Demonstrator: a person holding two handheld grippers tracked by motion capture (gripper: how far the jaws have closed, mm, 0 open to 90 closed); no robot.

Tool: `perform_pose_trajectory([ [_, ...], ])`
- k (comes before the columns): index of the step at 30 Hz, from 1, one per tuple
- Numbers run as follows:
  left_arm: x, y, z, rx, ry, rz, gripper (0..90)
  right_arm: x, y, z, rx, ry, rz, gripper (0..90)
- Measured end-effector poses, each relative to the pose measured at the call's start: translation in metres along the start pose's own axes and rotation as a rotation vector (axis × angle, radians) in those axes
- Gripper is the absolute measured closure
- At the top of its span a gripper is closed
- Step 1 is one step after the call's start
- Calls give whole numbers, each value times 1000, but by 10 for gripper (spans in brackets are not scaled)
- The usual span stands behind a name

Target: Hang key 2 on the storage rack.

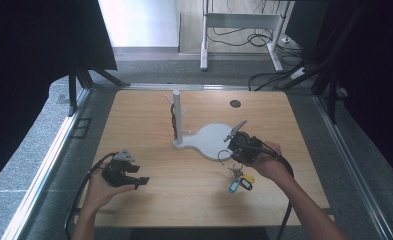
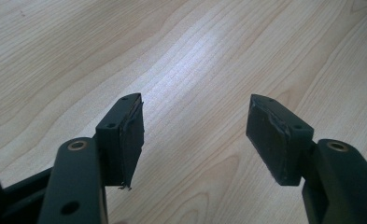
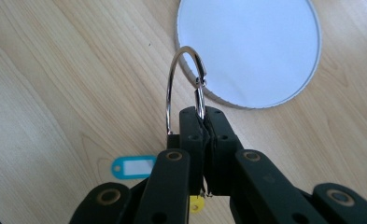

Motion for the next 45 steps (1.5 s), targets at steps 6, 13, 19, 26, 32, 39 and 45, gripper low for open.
perform_pose_trajectory([
  [6,1,0,0,1,2,-5,375,-5,-2,6,-6,-10,-5,870],
  [13,0,0,0,-2,-5,-4,375,-10,-3,16,-11,-28,-8,870],
  [19,-1,0,0,-2,-2,-4,375,-15,-7,24,-8,-34,-26,870],
  [26,0,0,0,-6,0,-5,375,-27,-14,37,1,-57,-53,870],
  [32,-1,3,-2,-21,-7,-12,376,-32,-21,44,7,-68,-66,870],
  [39,-1,3,-2,-23,-5,-14,375,-35,-30,53,32,-85,-73,870],
  [45,-1,2,-1,-14,1,-12,375,-38,-39,60,53,-107,-83,870],
])
Point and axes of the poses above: each handheld gripper's, and its own axes: x roughly forward along the jaws, z roughly out of its top, y roughly to its left, the point moved 2 cm from there along x, roughly forward along the jaws, and after that the axes turned 8 degrees about -y, right-handed, at the moved point
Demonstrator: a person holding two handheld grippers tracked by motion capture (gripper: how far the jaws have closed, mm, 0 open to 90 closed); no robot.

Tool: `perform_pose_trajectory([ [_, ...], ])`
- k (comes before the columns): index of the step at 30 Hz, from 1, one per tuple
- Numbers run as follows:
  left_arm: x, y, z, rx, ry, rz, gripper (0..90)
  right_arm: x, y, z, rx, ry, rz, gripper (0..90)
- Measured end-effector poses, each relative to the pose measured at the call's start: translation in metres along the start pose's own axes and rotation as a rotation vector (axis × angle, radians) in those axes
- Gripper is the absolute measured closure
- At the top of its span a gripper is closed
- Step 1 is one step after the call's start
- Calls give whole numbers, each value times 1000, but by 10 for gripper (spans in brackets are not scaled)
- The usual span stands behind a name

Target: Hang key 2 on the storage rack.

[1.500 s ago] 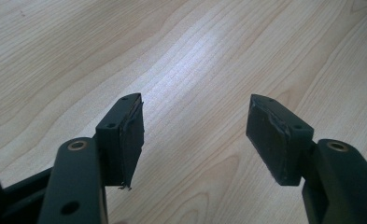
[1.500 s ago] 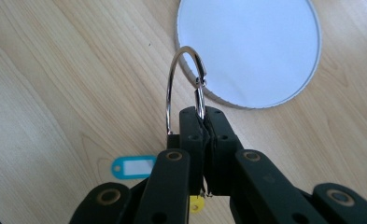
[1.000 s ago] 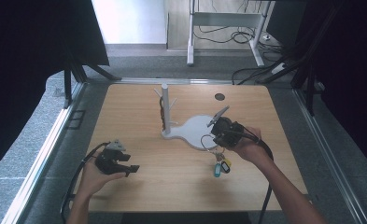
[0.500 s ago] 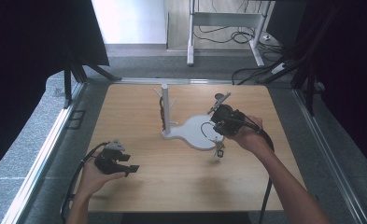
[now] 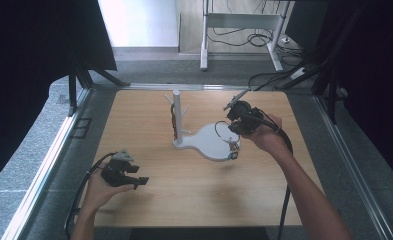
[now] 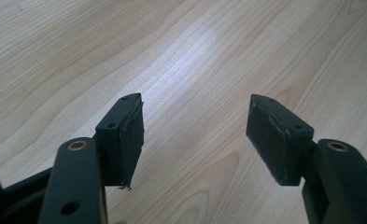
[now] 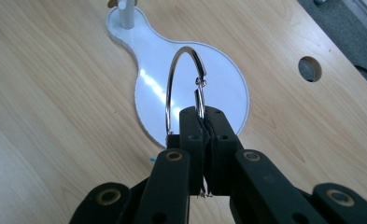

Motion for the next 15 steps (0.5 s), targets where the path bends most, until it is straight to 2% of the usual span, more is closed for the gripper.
perform_pose_trajectory([
  [7,2,-2,1,9,17,-4,372,0,-7,6,12,-5,-13,870],
  [15,1,-1,1,0,0,6,373,8,-9,12,2,27,-15,870],
])
Point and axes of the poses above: each handheld gripper's, and its own axes: x roughly forward along the jaws, z roughly out of its top, y roughly to its left, the point moved 2 cm from there along x, roughly forward along the jaws, and after that the axes turned 8 degrees about -y, right-handed, at the moved point
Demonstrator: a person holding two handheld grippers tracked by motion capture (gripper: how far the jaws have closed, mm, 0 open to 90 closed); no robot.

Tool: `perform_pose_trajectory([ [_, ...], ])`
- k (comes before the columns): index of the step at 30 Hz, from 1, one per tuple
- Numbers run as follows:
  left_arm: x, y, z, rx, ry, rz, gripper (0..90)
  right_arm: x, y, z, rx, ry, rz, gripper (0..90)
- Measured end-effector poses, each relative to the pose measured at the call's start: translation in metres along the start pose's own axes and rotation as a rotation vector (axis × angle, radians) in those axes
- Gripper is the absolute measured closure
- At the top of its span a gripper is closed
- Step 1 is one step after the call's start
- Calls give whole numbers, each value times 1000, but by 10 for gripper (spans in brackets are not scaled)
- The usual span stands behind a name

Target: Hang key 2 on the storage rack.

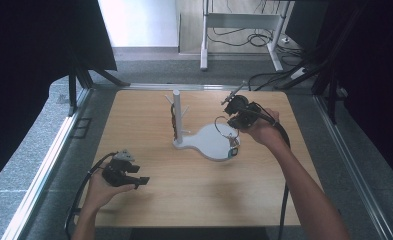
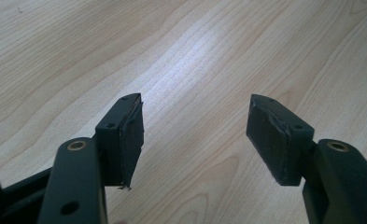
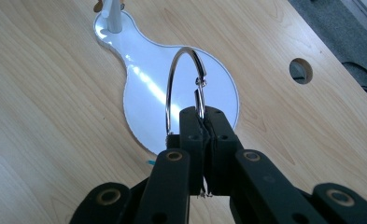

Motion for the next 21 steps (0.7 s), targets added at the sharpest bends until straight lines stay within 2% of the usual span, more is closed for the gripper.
perform_pose_trajectory([
  [15,-1,0,0,0,-4,-5,373,5,-4,18,12,-14,-6,870],
  [21,-2,0,0,1,-10,-7,373,8,-3,24,0,-24,-1,870],
])
Point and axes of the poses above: each handheld gripper's, and its own axes: x roughly forward along the jaws, z roughly out of its top, y roughly to its left, the point moved 2 cm from there along x, roughly forward along the jaws, and after that the axes turned 8 degrees about -y, right-handed, at the moved point
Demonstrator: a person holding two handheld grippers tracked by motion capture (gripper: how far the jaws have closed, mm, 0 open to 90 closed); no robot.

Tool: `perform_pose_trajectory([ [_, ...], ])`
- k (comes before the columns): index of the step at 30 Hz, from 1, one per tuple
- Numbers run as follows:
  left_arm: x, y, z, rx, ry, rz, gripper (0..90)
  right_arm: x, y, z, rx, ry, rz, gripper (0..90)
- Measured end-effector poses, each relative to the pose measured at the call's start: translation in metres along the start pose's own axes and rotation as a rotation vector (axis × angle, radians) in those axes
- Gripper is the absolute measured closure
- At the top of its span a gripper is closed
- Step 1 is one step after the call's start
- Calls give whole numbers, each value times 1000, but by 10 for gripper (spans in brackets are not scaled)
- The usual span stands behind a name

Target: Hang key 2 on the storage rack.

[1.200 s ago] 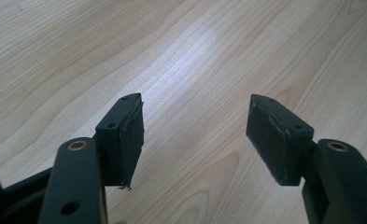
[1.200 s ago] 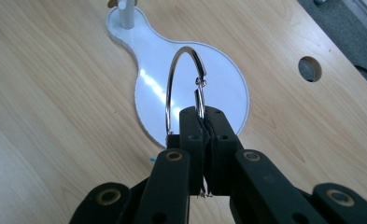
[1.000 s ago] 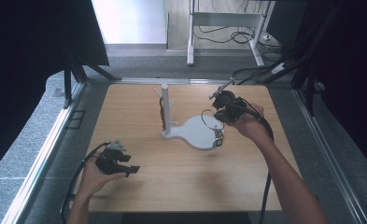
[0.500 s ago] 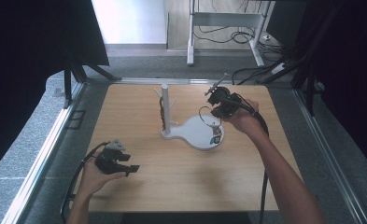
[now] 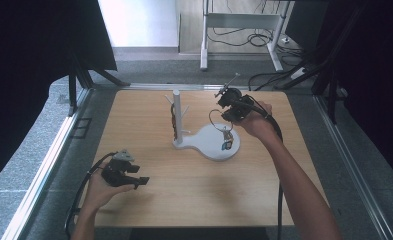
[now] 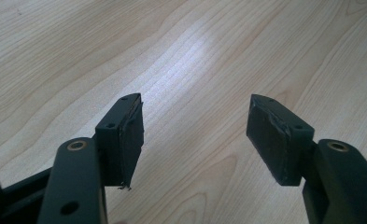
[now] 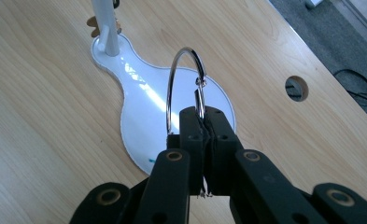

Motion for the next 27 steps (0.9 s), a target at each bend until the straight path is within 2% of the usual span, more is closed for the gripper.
perform_pose_trajectory([
  [10,-2,0,0,0,-8,-1,373,5,1,10,2,0,10,870],
  [27,-3,-1,1,1,-17,-11,373,22,-9,27,33,6,-2,870],
])
Point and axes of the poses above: each handheld gripper's, and its own axes: x roughly forward along the jaws, z roughly out of its top, y roughly to its left, the point moved 2 cm from there along x, roughly forward along the jaws, and after that the axes turned 8 degrees about -y, right-handed, at the moved point
